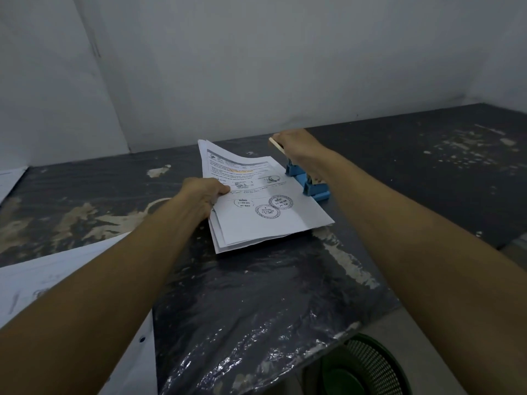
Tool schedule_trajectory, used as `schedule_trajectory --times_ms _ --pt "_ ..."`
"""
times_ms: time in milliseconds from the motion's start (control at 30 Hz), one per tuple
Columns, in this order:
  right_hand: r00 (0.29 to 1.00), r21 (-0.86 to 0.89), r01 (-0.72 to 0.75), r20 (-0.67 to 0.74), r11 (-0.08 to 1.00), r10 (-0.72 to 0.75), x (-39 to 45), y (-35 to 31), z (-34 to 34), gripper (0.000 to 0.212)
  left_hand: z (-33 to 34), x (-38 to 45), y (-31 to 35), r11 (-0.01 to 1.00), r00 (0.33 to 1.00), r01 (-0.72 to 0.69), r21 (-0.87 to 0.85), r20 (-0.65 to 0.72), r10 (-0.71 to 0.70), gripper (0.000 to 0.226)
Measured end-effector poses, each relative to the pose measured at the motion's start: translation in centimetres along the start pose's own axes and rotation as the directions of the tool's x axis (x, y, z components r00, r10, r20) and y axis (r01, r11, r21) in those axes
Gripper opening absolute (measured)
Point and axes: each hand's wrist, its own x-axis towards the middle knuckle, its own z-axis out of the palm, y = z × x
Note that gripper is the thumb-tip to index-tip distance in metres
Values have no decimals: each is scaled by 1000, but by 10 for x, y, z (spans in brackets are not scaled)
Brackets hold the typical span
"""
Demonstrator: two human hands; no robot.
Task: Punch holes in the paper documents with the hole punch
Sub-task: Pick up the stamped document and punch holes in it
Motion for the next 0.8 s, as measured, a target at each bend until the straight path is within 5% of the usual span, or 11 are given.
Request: schedule_trajectory --times_ms 233,800 --pt "996 -171 84 49 982 -77 -1 0 -2 32 13 -11 -1 999 999 -38 -30 0 38 28" --pt "995 -191 98 55 977 -89 -3 -3 1 31 15 -8 -16 989 998 -69 -134 -1 69 26"
